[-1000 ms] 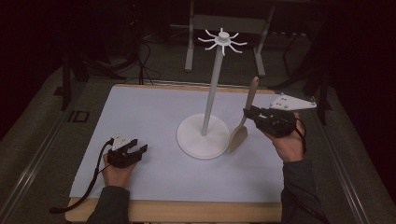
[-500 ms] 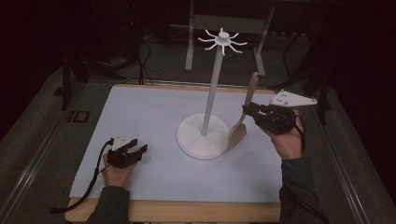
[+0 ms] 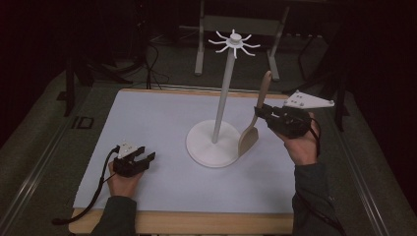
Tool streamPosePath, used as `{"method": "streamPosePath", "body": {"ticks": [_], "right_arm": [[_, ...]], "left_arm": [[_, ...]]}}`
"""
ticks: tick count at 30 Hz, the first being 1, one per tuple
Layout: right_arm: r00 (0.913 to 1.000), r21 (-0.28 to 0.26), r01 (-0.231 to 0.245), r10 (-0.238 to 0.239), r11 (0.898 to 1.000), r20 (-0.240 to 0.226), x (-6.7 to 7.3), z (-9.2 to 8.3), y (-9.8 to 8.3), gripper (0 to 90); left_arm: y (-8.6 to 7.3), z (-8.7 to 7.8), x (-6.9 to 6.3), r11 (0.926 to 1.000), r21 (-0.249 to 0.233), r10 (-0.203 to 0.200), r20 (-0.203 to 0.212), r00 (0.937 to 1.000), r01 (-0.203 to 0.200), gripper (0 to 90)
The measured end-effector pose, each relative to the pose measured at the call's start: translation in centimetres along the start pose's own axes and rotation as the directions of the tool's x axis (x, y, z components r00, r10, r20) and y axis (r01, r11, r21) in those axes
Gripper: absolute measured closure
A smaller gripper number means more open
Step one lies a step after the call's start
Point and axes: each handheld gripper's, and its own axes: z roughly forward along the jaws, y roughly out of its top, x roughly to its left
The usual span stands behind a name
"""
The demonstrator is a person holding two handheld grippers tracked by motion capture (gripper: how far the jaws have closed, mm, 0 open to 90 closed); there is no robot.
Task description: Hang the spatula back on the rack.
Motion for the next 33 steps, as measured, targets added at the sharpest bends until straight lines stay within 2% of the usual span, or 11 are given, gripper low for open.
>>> {"method": "streamPosePath", "body": {"ticks": [21, 25, 33], "right_arm": [[0.9997, -0.004, -0.009, 0.009, 1.000, -0.022, 0.1, 0.8, 1.7, 76.7], [0.9994, -0.008, -0.022, 0.022, 1.000, -0.028, 0.1, 0.8, 1.9, 76.7], [0.9993, -0.002, -0.010, 0.010, 1.000, -0.037, 0.2, 1.0, 2.7, 76.7]], "left_arm": [[0.0, 0.0, 0.0, 1.0000, 0.000, 0.002, 0.000, 1.0000, -0.002, 48.4], [0.0, 0.0, 0.0, 1.0000, 0.002, 0.003, 0.000, 1.0000, -0.003, 48.4], [0.0, 0.0, 0.0, 1.0000, 0.002, 0.002, 0.000, 1.0000, -0.002, 48.4]]}}
